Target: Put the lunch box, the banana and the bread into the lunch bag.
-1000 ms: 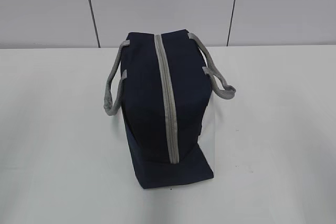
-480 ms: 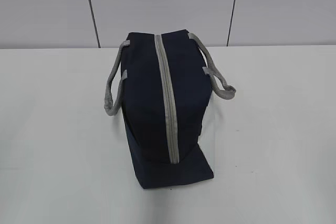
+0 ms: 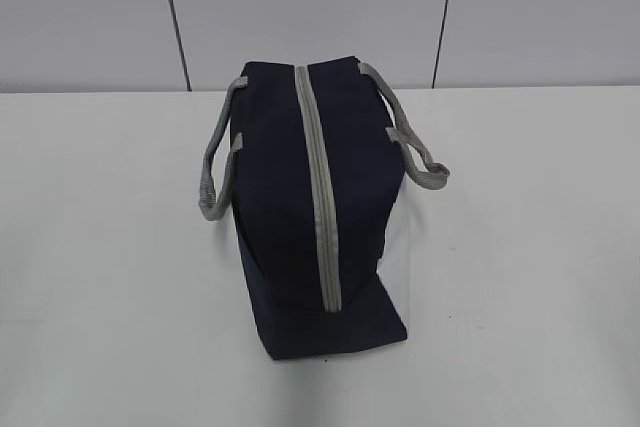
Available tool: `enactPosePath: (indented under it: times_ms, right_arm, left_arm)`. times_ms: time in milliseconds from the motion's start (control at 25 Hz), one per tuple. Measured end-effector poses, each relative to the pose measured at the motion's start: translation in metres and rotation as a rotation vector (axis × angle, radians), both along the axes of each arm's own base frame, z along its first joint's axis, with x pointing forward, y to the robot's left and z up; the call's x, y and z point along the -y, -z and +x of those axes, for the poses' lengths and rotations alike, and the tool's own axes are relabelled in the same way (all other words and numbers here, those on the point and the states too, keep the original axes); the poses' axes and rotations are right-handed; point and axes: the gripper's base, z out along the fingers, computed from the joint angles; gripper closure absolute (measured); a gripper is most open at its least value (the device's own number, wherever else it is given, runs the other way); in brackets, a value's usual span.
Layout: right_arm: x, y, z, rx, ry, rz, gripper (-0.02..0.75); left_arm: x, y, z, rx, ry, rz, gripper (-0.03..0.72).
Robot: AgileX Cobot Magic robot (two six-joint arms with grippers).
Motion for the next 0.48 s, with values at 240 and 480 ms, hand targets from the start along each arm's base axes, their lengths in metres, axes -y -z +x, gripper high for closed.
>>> enactPosePath:
  times_ms: [240,480]
  right_arm:
    - [-0.0004,0.0028,0.0030,0.012,-0.001,-0.002,0.208]
    - [-0.0002,0.0032,0.0032,0.011,0.000,-0.004,0.209]
  left_arm:
    - [0.0000,0.0000,0.0000,0.000,0.000,0.000,0.211]
    - [0.0004,0.0000,-0.0001,-0.001,0.003,-0.005,0.211]
